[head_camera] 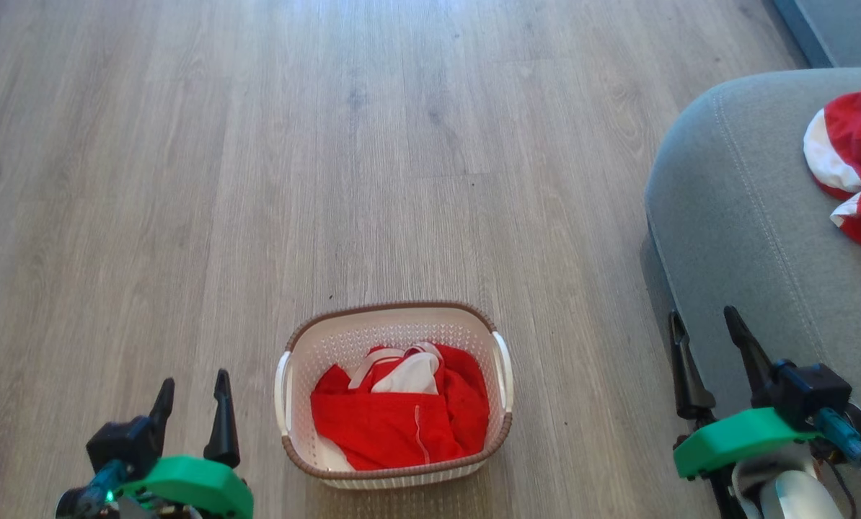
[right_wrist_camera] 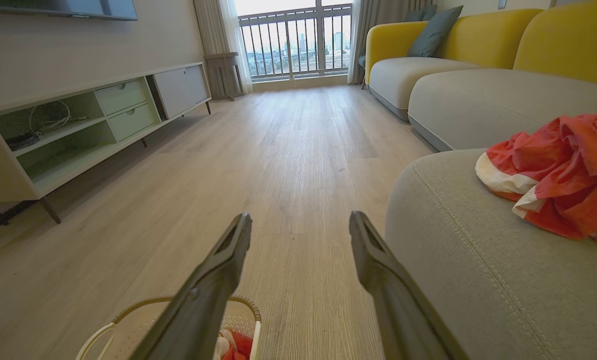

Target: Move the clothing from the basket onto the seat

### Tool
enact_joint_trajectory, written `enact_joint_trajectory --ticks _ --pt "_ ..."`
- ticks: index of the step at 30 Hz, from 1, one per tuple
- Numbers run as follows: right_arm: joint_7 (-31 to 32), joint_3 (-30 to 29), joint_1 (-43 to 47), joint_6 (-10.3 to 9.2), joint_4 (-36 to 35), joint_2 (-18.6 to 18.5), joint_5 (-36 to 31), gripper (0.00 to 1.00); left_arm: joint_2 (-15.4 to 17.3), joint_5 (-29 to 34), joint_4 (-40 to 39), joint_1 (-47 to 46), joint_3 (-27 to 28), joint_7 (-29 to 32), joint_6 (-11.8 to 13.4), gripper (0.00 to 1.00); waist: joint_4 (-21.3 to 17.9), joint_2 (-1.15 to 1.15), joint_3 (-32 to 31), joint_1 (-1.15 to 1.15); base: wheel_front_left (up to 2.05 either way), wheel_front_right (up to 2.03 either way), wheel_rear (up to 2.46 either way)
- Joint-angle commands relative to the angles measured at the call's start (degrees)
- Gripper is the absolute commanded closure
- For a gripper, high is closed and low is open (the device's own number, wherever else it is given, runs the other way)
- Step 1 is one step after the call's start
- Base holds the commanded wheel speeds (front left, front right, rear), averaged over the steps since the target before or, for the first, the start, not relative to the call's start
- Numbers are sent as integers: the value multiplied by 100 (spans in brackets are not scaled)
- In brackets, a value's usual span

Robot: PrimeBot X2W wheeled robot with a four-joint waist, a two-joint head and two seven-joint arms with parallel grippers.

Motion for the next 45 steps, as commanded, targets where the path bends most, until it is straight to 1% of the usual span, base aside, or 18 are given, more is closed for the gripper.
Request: enact_joint_trajectory --ticks 1,11,21,32,38,45 --pt "-38 120 -128 40 -172 8 -45 0 -9 45 -204 -274 216 -71 -18 0 -3 0 11 1 0 0 0" --pt "-38 156 -150 40 -152 10 13 0 -30 59 -170 -323 291 -71 -116 0 -14 0 60 1 0 0 0" --pt "-38 205 -172 40 -130 10 63 0 -32 39 -180 -339 242 -71 -78 0 -35 0 104 1 0 0 0" --pt "-38 193 -302 40 -260 10 68 0 -32 108 -297 -516 180 -71 -80 0 -133 0 428 1 0 0 0" --pt "-38 137 -546 40 -407 10 88 0 -32 218 -227 -837 63 -71 -88 0 -228 0 919 1 0 0 0" --pt "-38 104 -1121 40 -655 10 139 0 -16 426 -298 -1491 -27 -71 -166 0 -319 0 2148 1 0 0 0"
